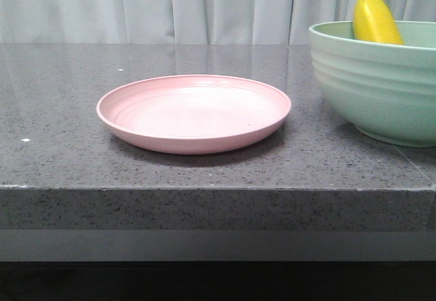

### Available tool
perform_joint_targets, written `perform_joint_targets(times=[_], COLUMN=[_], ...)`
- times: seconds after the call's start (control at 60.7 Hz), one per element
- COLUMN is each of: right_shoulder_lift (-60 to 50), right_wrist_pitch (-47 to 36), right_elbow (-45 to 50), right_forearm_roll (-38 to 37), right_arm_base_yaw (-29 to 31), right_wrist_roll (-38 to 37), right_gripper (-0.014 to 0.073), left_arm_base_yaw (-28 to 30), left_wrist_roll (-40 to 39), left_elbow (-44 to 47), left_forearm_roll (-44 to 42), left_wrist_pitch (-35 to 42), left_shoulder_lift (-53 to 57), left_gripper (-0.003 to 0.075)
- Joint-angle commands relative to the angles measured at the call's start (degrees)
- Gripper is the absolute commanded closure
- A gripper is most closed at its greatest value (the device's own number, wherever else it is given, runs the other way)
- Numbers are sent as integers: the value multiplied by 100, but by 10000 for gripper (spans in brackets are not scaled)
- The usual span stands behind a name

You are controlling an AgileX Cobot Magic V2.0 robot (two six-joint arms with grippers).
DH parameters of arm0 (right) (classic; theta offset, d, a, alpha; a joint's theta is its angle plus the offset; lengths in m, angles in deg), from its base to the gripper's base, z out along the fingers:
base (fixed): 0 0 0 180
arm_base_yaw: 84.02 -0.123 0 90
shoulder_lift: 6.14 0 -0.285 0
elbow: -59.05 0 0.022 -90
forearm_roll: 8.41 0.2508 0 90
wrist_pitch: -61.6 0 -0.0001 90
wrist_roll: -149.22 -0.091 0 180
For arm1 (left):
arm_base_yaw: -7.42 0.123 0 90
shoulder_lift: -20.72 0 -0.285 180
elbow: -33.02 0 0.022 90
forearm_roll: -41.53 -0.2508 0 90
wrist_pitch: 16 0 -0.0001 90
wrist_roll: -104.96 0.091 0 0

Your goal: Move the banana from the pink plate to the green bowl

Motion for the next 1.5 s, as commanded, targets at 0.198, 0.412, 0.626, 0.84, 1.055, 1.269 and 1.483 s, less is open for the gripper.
perform_joint_targets(times=[0.198, 0.412, 0.626, 0.84, 1.055, 1.269, 1.483], right_shoulder_lift=[-27, -27, -27, -27, -27, -27, -27], right_wrist_pitch=[-341, -341, -341, -341, -341, -341, -341], right_elbow=[-141, -141, -141, -141, -141, -141, -141], right_forearm_roll=[121, 121, 121, 121, 121, 121, 121], right_arm_base_yaw=[4, 4, 4, 4, 4, 4, 4], right_wrist_roll=[61, 61, 61, 61, 61, 61, 61], right_gripper=[664, 664, 664, 664, 664, 664, 664], left_arm_base_yaw=[171, 232, 232, 166, 166, 166, 166], left_wrist_roll=[-32, -32, -32, -32, -68, -315, -463], left_elbow=[1250, 1710, 1857, 1857, 1857, 1857, 1857], left_forearm_roll=[201, 201, 188, 188, 211, -380, -628], left_wrist_pitch=[1013, 1090, 1104, 1104, 1104, 1083, 1073], left_shoulder_lift=[1646, 2375, 2707, 2707, 2699, 2699, 2699], left_gripper=[741, 741, 741, 741, 741, 741, 741])
